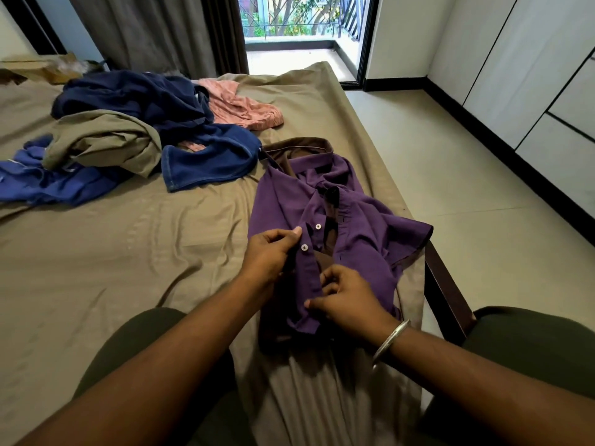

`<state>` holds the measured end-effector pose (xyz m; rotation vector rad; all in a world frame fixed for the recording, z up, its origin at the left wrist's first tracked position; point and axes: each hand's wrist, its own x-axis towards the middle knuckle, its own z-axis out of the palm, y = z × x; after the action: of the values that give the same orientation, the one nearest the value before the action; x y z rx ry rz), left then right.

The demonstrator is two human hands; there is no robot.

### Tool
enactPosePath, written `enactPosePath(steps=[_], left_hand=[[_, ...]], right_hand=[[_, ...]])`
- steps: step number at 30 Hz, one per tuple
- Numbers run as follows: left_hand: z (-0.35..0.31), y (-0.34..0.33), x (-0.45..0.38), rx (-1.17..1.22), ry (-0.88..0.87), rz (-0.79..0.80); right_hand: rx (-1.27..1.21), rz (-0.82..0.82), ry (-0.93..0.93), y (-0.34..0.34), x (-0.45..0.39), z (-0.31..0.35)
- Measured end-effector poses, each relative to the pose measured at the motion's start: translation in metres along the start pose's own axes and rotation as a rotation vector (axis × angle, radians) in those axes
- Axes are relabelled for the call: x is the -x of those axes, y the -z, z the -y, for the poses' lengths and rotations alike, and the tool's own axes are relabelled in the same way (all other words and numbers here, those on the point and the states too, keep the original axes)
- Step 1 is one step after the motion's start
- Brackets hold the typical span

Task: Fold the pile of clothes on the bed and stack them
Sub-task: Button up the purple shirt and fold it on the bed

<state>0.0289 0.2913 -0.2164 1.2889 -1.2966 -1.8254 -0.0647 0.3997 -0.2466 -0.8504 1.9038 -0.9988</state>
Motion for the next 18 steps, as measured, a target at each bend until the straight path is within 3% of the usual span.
enactPosePath(steps=[4,7,9,11,14,18], left_hand=[[0.006,0.004,-0.009,-0.027,0.036,-0.077],[0.014,0.004,-0.012,-0.116,0.076,-0.093],[0.017,0.003,-0.011,-0.125,0.105,-0.069],[0.018,0.0,-0.01,-0.082,0.143,-0.016],[0.013,-0.003,-0.006,-0.034,0.201,0.063],[0.012,-0.003,-0.004,-0.03,0.193,0.029]], right_hand=[[0.107,0.14,-0.063,-0.006,0.004,-0.004],[0.409,0.193,0.011,0.002,0.005,0.002],[0.511,0.095,0.073,0.014,0.003,0.011],[0.442,-0.054,0.13,0.029,-0.005,0.017],[0.535,-0.232,0.325,0.054,-0.024,0.022],[0.615,-0.335,0.328,0.061,-0.043,0.017]])
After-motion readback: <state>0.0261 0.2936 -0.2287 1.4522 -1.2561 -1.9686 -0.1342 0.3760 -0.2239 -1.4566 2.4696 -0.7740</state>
